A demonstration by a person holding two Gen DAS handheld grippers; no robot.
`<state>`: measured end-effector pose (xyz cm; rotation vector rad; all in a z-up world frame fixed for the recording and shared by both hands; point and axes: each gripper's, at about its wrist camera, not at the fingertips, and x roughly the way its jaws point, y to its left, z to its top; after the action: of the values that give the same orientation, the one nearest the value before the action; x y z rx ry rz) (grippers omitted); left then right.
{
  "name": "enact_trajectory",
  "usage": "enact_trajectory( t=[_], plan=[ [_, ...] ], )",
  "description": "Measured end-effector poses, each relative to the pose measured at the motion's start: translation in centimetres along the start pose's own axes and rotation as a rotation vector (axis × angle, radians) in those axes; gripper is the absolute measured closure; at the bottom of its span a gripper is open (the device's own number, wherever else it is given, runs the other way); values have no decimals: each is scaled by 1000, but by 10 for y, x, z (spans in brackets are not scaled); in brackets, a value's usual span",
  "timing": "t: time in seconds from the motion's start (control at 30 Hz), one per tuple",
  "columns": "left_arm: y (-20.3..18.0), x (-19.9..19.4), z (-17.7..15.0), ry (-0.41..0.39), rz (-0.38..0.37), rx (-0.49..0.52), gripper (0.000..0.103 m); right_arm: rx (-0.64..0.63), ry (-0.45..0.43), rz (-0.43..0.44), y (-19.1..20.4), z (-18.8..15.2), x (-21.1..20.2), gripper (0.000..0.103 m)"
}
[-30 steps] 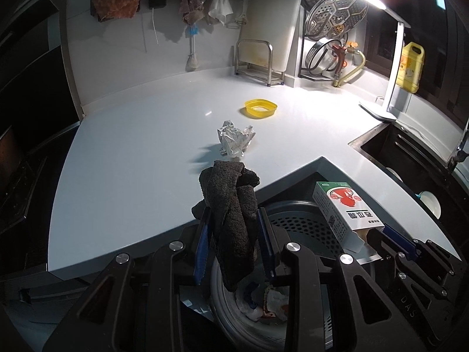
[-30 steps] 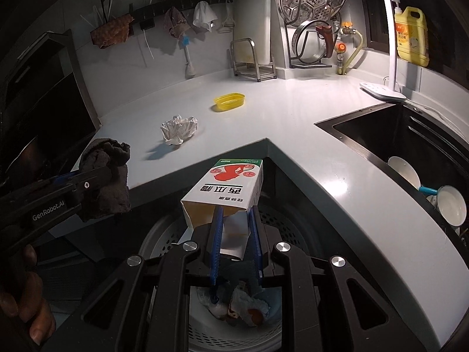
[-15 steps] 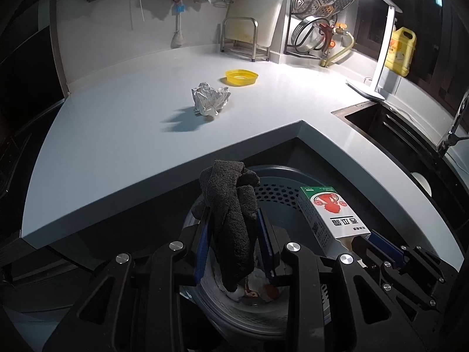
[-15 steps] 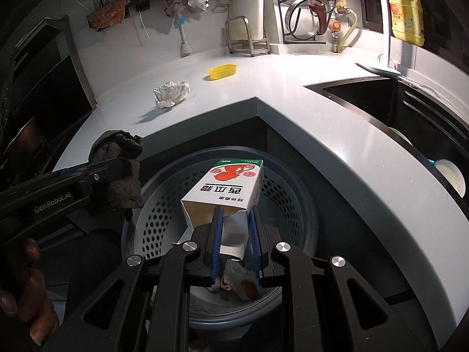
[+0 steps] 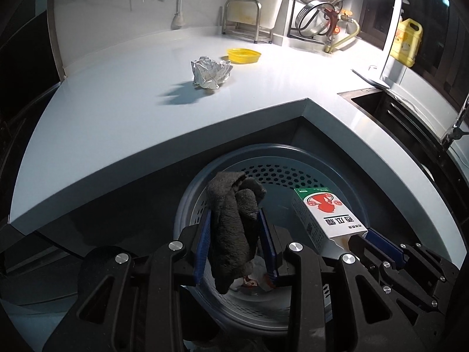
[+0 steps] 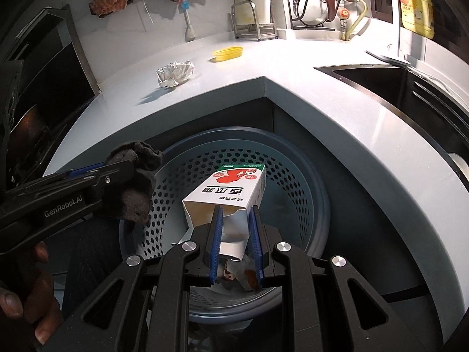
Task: Collect trash
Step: 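Open both tools to drop the cloth and carton into the basket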
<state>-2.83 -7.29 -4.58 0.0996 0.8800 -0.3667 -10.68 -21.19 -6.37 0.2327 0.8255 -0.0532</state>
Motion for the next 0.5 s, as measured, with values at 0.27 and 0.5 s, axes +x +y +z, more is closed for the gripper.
enact_trajectory(
  t=[0.27,0.5],
  plan=[
    [1,-6,1,-24,6,-2,48,17,-37,-1,0,1,-6,62],
    [4,-4,-2,-15,7,-9,48,13,-27,5,3,0,-4,62]
  ],
)
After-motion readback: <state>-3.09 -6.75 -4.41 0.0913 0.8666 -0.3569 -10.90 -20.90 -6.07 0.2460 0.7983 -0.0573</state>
